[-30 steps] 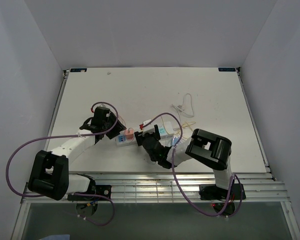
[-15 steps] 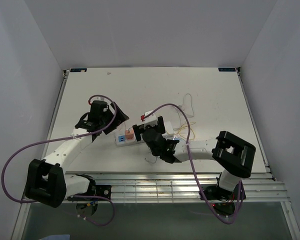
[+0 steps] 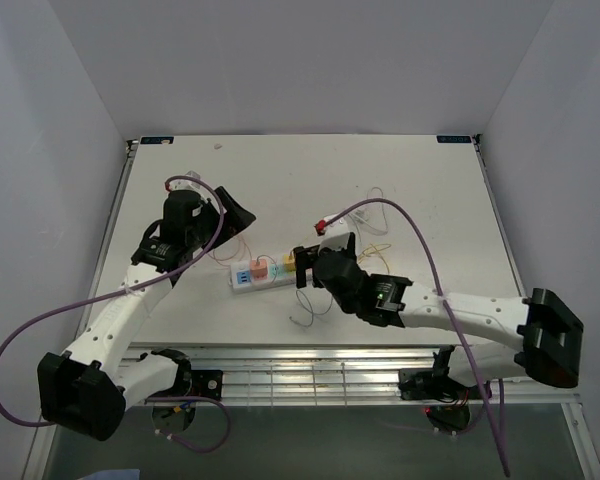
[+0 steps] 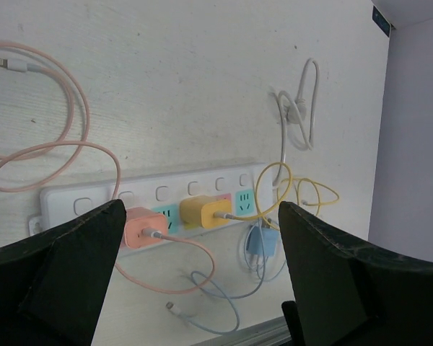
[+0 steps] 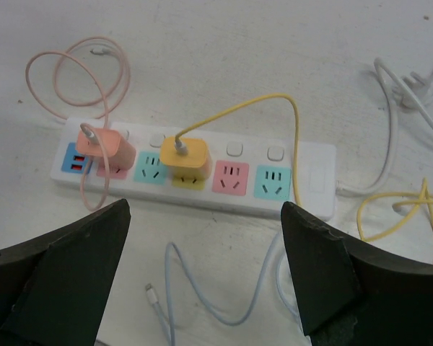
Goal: Insert the plug
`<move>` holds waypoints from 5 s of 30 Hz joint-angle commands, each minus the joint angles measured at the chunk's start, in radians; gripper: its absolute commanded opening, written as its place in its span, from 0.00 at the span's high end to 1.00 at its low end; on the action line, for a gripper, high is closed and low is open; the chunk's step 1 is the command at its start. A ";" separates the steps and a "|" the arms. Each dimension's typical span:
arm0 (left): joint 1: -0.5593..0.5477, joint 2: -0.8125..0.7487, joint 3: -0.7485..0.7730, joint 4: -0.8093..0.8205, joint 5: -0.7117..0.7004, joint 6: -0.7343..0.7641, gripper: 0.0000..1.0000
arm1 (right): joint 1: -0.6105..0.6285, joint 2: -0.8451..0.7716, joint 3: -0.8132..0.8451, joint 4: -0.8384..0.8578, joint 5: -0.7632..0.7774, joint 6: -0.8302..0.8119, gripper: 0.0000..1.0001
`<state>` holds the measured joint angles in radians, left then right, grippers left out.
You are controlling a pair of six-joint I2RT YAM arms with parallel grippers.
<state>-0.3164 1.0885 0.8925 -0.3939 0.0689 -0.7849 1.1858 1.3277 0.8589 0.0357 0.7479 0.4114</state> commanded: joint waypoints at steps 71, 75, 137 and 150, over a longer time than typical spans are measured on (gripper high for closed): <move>-0.018 0.031 -0.075 0.067 0.163 0.007 0.02 | -0.526 -0.102 0.057 -0.253 -0.498 -0.004 0.10; -0.039 0.019 -0.081 0.073 0.158 0.009 0.02 | -0.528 -0.257 -0.151 -0.257 -0.505 0.062 0.10; -0.095 0.014 -0.081 0.035 0.103 -0.001 0.02 | -0.137 0.216 -0.115 -0.320 -0.027 0.328 0.47; -0.107 0.019 -0.049 0.023 0.127 -0.002 0.02 | -0.149 0.058 -0.265 -0.142 -0.024 0.284 0.78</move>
<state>-0.4156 1.1255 0.7994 -0.3656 0.1753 -0.7864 1.0367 1.4429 0.6186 -0.1474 0.7216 0.7193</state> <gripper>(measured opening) 0.979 0.518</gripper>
